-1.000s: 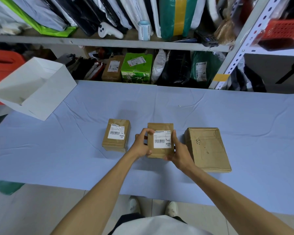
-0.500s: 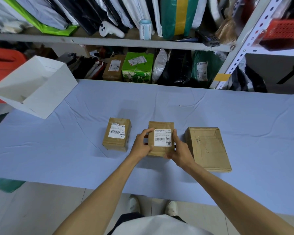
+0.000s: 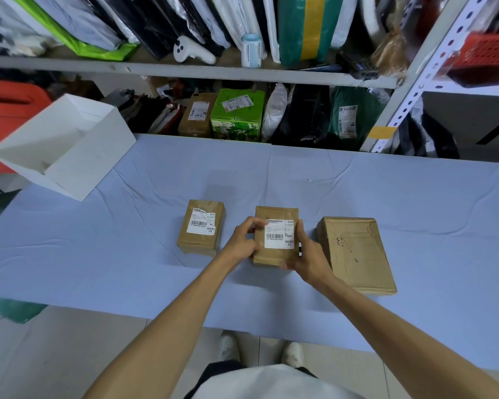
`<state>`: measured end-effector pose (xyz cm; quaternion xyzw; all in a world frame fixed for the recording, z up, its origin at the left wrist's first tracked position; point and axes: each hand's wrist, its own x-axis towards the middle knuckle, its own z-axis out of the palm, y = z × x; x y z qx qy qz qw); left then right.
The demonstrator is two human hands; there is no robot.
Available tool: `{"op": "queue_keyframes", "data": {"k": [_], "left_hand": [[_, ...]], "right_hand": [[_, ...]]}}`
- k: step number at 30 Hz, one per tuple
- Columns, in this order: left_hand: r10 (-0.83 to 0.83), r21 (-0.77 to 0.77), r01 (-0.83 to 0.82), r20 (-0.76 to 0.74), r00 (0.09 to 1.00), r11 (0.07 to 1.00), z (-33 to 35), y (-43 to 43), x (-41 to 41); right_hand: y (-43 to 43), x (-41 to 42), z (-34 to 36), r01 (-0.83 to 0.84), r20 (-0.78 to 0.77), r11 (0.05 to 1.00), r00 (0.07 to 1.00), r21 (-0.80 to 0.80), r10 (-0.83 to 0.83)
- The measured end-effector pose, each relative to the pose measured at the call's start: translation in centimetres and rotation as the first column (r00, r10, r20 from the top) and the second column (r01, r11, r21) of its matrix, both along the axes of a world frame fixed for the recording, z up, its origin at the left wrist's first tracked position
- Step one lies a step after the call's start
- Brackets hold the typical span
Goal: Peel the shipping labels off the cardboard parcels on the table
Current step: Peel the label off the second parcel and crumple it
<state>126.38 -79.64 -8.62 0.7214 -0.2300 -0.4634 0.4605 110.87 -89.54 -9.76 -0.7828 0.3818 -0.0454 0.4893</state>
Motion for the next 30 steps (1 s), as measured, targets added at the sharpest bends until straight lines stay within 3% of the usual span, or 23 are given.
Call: {"op": "queue_keyframes", "data": {"k": [5,14,23,30], "left_hand": [[0.131,-0.054,-0.12,0.28,0.951,0.991,-0.9,-0.5,-0.6],[0.162,-0.043,-0.157,0.252,0.954,0.987,-1.2,-2.4,-0.2],[0.232,-0.032,-0.238,0.381,0.895,0.971,-1.7,-4.4,-0.1],[0.101,0.057,-0.146,0.478,0.873,0.988,-1.9,-4.8,0.0]], "right_hand": [[0.1,-0.2,0.1,-0.023,-0.007,1.0,1.0,-0.018,0.023],[-0.1,-0.4,0.1,-0.007,-0.003,1.0,1.0,0.01,0.007],[-0.5,-0.3,-0.2,-0.012,-0.022,1.0,1.0,0.024,0.012],[-0.5,-0.2,-0.4,-0.013,-0.026,1.0,1.0,-0.001,0.013]]}}
